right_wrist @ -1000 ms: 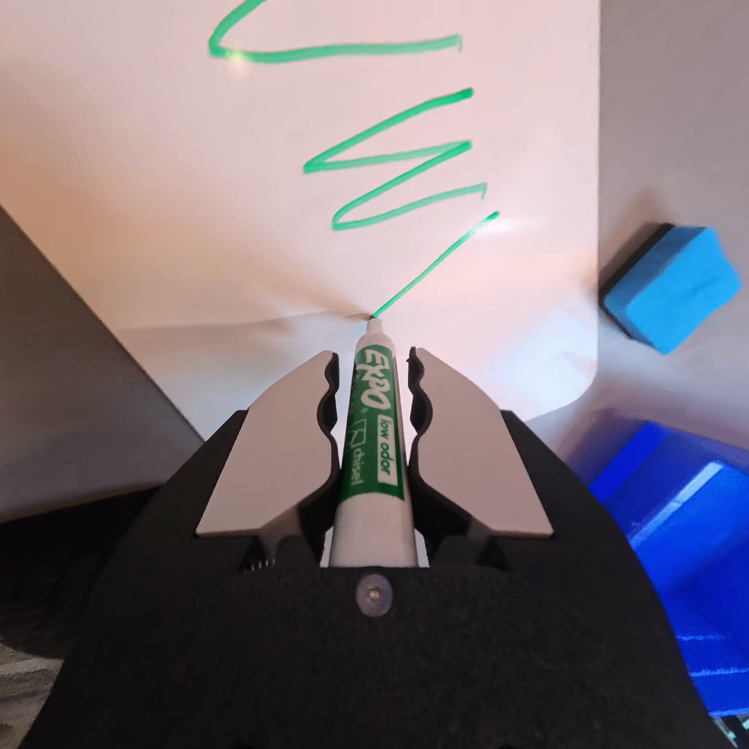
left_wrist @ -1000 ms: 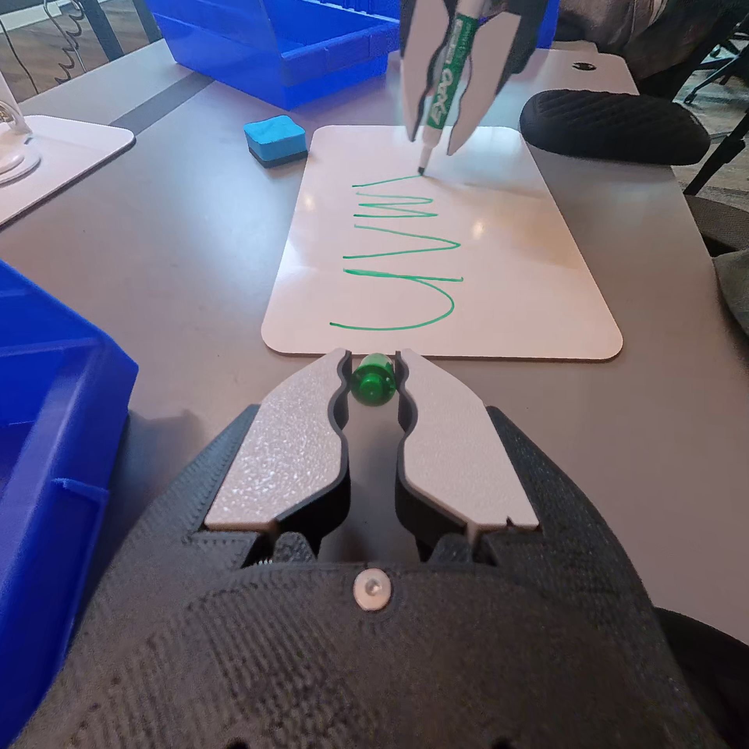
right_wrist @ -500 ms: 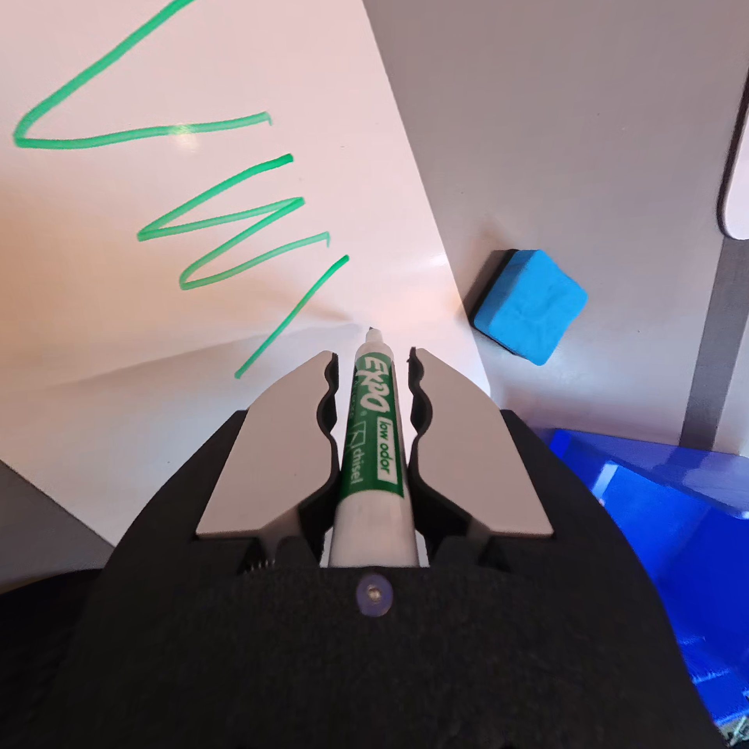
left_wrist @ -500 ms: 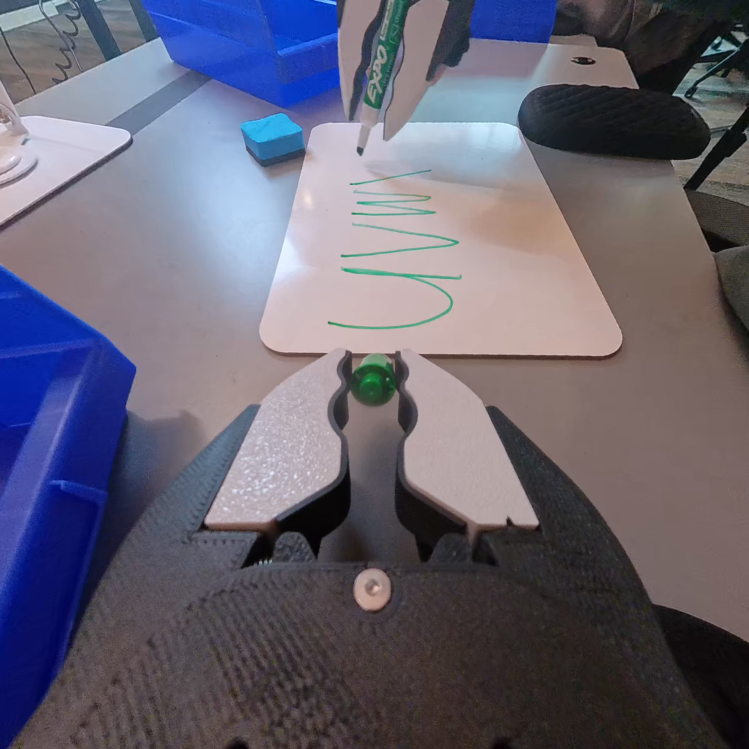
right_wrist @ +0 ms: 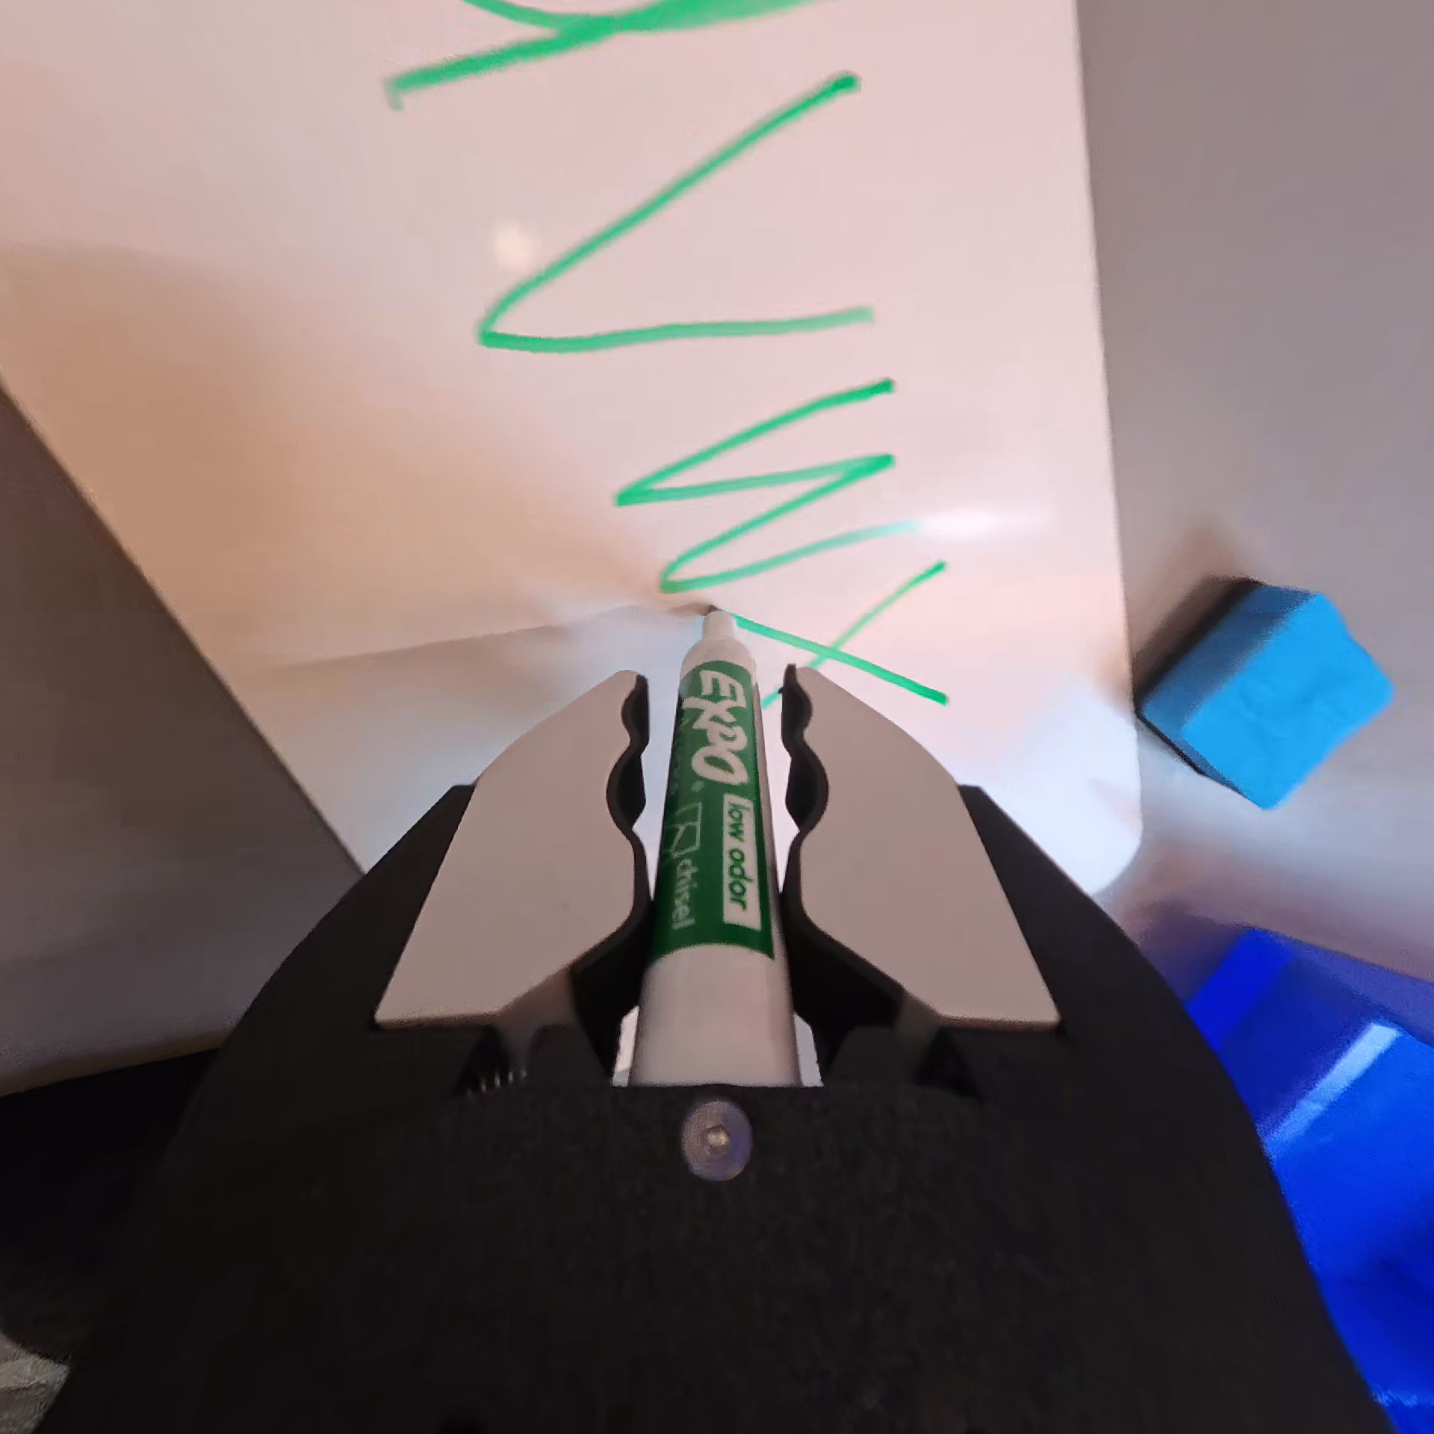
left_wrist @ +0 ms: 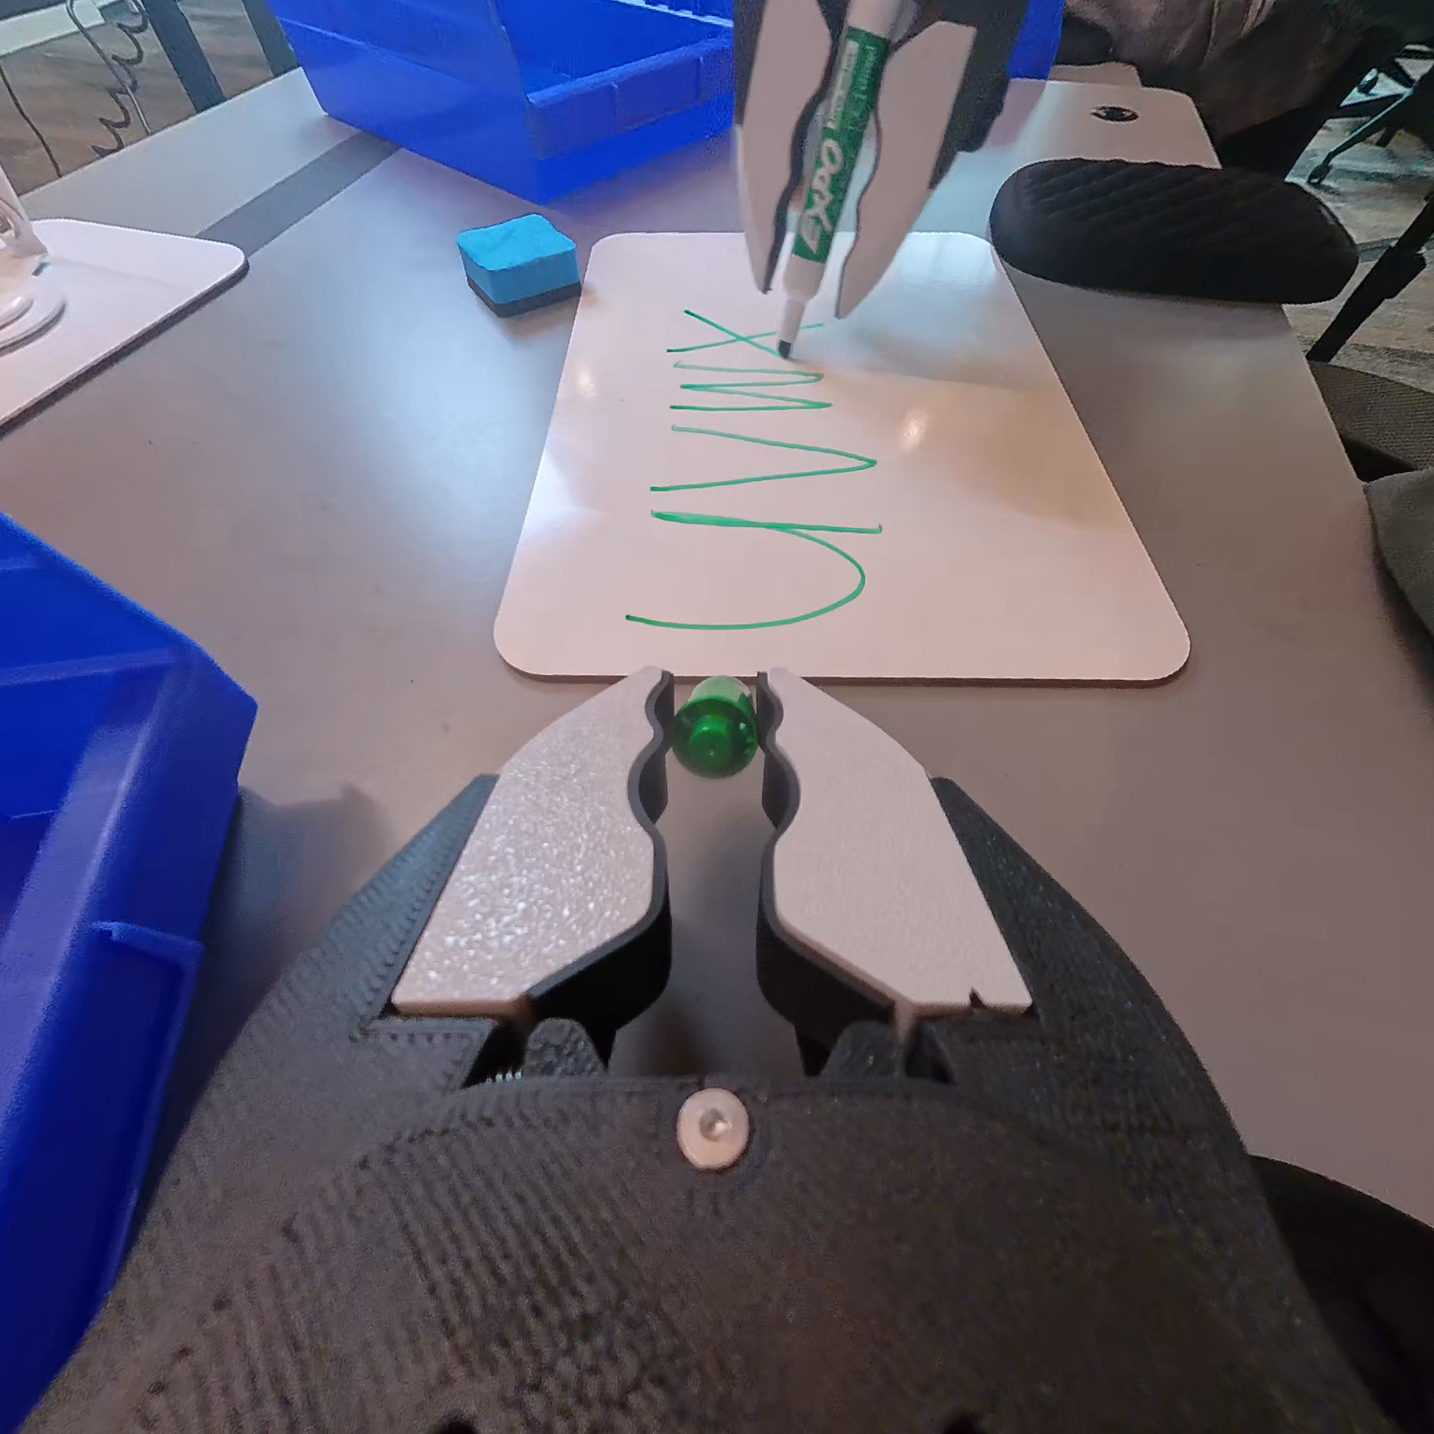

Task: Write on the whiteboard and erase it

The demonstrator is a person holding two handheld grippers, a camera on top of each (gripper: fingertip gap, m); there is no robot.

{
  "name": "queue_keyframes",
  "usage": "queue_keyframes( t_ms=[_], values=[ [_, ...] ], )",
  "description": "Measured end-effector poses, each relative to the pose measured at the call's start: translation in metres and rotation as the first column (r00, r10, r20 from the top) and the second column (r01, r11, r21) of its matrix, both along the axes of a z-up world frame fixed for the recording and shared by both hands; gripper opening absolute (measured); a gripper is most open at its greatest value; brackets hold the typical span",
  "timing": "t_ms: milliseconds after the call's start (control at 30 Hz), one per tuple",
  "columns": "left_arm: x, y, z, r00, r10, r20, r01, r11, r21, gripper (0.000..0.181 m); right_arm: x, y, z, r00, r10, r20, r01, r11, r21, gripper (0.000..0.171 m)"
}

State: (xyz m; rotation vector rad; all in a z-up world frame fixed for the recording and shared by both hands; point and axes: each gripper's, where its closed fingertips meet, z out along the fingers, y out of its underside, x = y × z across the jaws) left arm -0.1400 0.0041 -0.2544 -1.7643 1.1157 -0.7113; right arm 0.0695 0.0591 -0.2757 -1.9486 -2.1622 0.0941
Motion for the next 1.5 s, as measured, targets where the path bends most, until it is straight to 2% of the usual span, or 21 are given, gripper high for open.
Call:
queue_keyframes(
  t_ms=[133,267,433,933,1333,1500],
  values=[
    [0.0,0.0,0.0,1.0,0.0,-0.001,0.0,1.0,0.002,0.02,-0.003,-0.004,0.005,1.0,0.013,-0.024,-0.012,1.0,0.013,0.034],
    [0.0,0.0,0.0,1.0,0.001,-0.001,-0.001,1.0,0.002,0.02,0.014,0.039,0.024,0.99,-0.105,-0.095,0.113,0.99,0.082,0.034],
    [0.0,0.001,0.0,1.0,0.001,0.004,-0.001,1.0,-0.003,0.02,0.028,0.067,0.018,0.977,-0.177,-0.121,0.189,0.978,0.092,0.034],
    [0.0,0.0,0.001,1.0,-0.001,0.006,0.001,1.0,-0.006,0.02,0.029,0.076,-0.001,0.989,-0.145,-0.038,0.148,0.982,0.119,0.034],
    [0.0,-0.001,0.0,1.0,-0.001,0.004,0.001,1.0,-0.006,0.02,0.058,0.047,0.0,0.989,-0.138,0.059,0.132,0.987,0.094,0.034],
    [0.0,-0.002,0.0,1.0,-0.001,0.003,0.001,1.0,-0.005,0.02,0.056,0.059,0.0,0.988,-0.141,0.06,0.133,0.983,0.129,0.034]
  ],
)
